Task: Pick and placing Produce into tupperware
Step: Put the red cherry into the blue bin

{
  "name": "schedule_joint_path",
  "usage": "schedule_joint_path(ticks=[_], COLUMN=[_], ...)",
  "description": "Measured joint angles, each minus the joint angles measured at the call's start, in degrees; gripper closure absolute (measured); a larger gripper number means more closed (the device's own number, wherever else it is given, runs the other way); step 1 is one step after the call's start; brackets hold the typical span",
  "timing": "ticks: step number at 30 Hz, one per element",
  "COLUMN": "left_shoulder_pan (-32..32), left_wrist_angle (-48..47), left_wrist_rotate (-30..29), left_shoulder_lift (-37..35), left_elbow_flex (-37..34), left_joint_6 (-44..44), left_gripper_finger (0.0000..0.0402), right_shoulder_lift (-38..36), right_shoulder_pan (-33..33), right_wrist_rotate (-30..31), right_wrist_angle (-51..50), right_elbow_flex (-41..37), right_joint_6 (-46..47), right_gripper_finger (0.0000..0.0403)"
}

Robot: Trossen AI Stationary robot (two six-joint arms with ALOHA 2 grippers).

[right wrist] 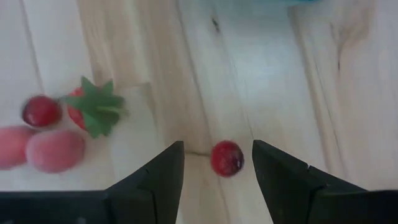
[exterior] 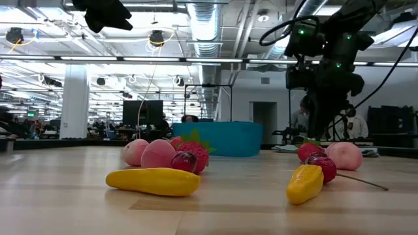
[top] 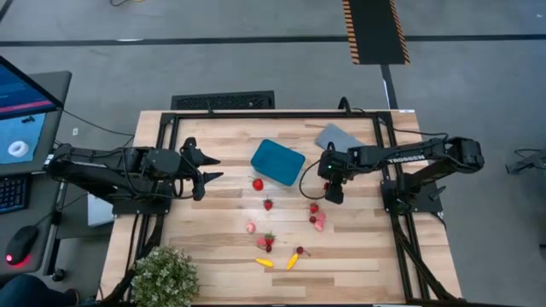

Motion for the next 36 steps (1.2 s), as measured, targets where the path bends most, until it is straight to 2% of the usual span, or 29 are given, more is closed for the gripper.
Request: schedule_joint_path(ticks=[12,26,32,36], left_shoulder_pan=[0.0,0.0,0.0,0.0], left_wrist_angle=[0.5,0.5,0.4,0.4], left_wrist_rotate=[1.2,2.8,2.7,2.7], left_shoulder_lift=[0.0,0.0,0.0,0.0], left_elbow_flex=[0.0,0.0,0.0,0.0], left_joint_6=[0.0,-1.9,-1.9,-1.9], left_gripper_finger=[0.0223,0.0223,0.0223,0.0223], right_shoulder_lift=[0.2,8.7,7.4,6.6], right_shoulder_pan=[0.1,1.0,2.2,2.9], right_wrist_rotate=[-0.7,-1.8,-1.0,-3.4], right_wrist_angle=[-0.3,3.5,6.2,6.5], right_elbow_flex=[-1.4,-1.5,-0.8,-0.6], right_joint_6=[3.1,1.6,-1.2,-2.1], right_gripper_finger=[0.0191,0.0186,0.0188,0.0188])
